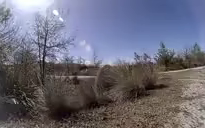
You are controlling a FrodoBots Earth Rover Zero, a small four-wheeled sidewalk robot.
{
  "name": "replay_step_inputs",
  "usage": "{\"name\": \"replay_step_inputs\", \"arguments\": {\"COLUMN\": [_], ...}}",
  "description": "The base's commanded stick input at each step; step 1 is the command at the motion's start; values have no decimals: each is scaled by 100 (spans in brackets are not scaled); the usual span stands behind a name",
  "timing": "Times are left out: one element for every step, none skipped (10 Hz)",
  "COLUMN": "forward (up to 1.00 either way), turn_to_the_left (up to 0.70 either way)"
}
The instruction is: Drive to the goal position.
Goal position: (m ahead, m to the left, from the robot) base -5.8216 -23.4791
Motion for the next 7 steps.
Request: {"name": "replay_step_inputs", "arguments": {"forward": [0, 0, 0, 0, 28, 70, 70], "turn_to_the_left": [-70, -70, -70, -70, -56, -35, -35]}}
